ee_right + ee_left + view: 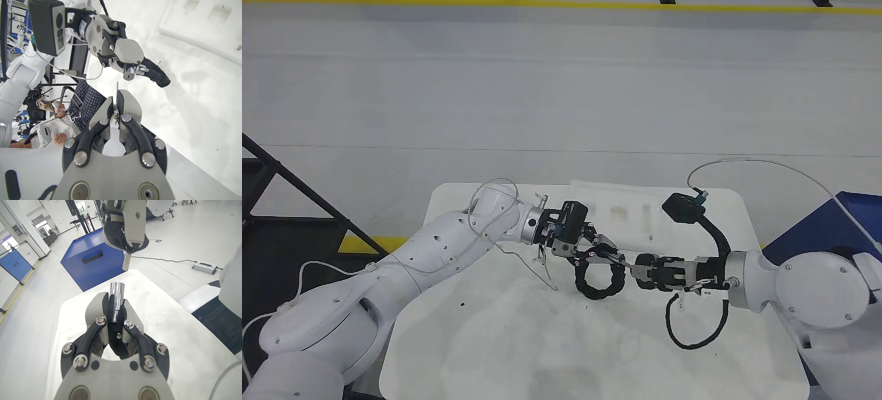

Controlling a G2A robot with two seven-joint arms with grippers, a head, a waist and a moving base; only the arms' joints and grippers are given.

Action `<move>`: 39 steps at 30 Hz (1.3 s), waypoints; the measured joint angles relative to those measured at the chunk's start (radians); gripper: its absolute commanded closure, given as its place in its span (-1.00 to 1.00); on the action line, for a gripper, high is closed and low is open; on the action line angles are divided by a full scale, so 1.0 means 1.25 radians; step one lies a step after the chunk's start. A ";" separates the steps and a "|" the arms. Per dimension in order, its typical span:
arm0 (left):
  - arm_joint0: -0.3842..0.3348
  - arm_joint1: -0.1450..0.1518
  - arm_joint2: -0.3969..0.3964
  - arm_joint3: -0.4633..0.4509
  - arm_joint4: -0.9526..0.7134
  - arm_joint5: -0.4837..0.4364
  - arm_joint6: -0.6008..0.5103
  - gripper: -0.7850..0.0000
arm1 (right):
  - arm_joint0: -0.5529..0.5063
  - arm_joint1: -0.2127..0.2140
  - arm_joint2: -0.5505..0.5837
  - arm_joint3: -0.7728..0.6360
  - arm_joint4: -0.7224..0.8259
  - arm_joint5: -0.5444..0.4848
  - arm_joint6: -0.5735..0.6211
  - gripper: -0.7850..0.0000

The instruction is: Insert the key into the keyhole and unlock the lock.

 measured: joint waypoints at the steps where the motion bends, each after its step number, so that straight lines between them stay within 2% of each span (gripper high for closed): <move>1: 0.000 0.000 0.001 -0.001 0.001 0.001 0.001 1.00 | 0.001 0.001 -0.001 0.002 0.000 0.002 0.003 1.00; 39: -0.018 0.012 0.032 -0.024 -0.007 0.016 0.016 1.00 | 0.041 0.011 -0.049 0.038 0.006 0.019 -0.016 1.00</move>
